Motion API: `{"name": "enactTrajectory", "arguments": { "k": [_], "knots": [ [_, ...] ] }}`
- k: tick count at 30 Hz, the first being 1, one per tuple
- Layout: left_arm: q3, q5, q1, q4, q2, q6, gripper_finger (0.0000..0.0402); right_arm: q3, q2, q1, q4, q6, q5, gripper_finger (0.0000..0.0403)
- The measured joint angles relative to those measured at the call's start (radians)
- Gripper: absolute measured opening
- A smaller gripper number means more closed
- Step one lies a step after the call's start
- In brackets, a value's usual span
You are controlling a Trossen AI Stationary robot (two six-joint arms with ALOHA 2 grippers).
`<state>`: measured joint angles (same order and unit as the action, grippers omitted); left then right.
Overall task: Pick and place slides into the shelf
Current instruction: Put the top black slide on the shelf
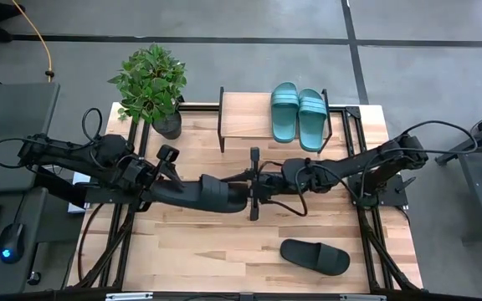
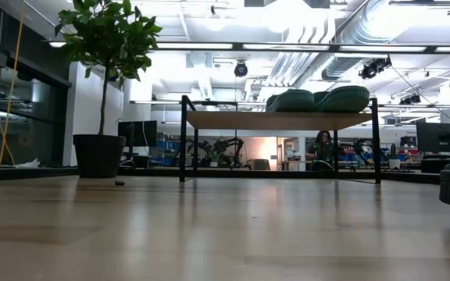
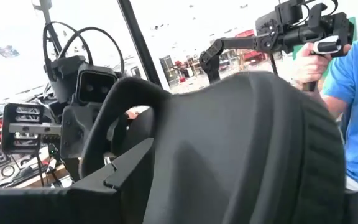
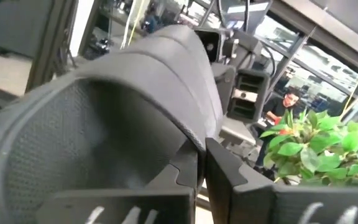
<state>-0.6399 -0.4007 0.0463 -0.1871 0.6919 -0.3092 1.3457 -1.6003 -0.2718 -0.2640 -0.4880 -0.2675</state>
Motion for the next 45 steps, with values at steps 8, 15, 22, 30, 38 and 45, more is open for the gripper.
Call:
{"name": "enactTrajectory", "arguments": {
  "k": [8, 15, 22, 30, 38, 45],
  "knots": [
    [0.0, 0.0, 0.0, 0.001, 0.0, 0.0, 0.0209, 0.0, -0.004, 0.004, -0.012, -0.004, -0.001, 0.0],
    [0.0, 0.004, 0.0, 0.007, 0.0, 0.0, 0.0209, 0.0, -0.004, 0.004, -0.025, -0.006, 0.007, 0.0],
    [0.0, 0.067, 0.0, 0.015, 0.0, -0.004, 0.0166, 0.0, -0.004, 0.004, -0.024, -0.006, 0.013, 0.0],
    [0.0, 0.075, 0.0, 0.026, -0.001, -0.029, 0.0065, 0.0, -0.004, 0.003, -0.012, -0.005, 0.012, 0.0],
    [0.0, 0.102, 0.0, 0.036, -0.001, -0.027, 0.0081, 0.0, -0.004, 0.004, 0.009, -0.01, 0.01, 0.0004],
    [0.0, 0.174, 0.0, 0.065, -0.001, -0.026, 0.008, 0.0, -0.002, -0.001, 0.044, -0.058, -0.127, 0.0073]
  ]
}}
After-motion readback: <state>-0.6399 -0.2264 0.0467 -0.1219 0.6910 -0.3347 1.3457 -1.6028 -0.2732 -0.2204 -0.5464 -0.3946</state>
